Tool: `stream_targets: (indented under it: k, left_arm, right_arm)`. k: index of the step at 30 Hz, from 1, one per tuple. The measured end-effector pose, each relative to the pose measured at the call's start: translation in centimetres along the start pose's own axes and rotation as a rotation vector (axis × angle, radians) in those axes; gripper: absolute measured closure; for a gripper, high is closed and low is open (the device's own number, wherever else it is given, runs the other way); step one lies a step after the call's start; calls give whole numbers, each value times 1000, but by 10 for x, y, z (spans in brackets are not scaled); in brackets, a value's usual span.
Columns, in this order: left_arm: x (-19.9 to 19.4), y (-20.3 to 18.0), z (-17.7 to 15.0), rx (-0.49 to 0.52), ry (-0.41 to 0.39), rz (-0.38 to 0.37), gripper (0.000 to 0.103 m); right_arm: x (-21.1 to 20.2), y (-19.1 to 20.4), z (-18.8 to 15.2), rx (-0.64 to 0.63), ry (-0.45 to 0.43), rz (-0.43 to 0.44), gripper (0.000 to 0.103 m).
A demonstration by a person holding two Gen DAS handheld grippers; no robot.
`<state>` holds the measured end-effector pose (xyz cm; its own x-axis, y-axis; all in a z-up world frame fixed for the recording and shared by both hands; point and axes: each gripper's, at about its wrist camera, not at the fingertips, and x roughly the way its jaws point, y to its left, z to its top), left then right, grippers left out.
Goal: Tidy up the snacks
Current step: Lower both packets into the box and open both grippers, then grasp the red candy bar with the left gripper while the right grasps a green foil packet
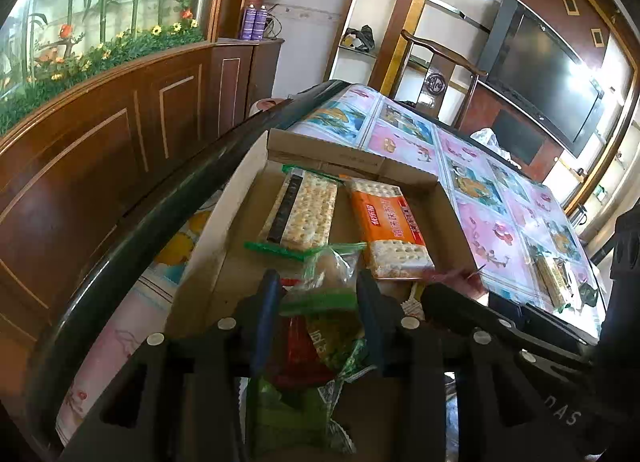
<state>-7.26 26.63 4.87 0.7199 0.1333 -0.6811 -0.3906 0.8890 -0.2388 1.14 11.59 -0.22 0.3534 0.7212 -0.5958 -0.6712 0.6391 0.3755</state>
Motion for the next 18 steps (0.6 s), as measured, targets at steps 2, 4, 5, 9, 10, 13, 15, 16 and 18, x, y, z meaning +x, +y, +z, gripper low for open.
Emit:
stream_targets:
  k: [2,4,5,9,10,13,15,16,18]
  left_arm:
    - [-3,1,1,-2,-6,0,61]
    - [-6,1,2,-4,-11,-2,60]
    - [-8,1,3,-6,-15,-5,59]
    - [-15,-2,4,2,-28,-12,56]
    - [-16,-3,5,4,-31,-13,56]
    - [-20,-9,6,18,-39,-17,54]
    - [-22,-14,6,29,-42,-19,54]
    - [-23,-17,6,34,-43,-20,54]
    - [-24,-20,5,41,-44,-22,54]
  right_arm:
    - [-2,1,0,-1,-9,1,59]
    - [-4,2,0,-2,-14,6,57]
    - [-6,2,0,-3,-19,7,57]
    - [-13,1,0,-2,-38,10,56]
    - [-16,1,0,-1,-43,11,56]
    - [-23,-3,1,3,-60,12,56]
    - [-29,-6,1,11,-73,13,56]
    - [-32,-8,1,15,-76,15,56]
    - [-36,-10,0,18,-80,18,56]
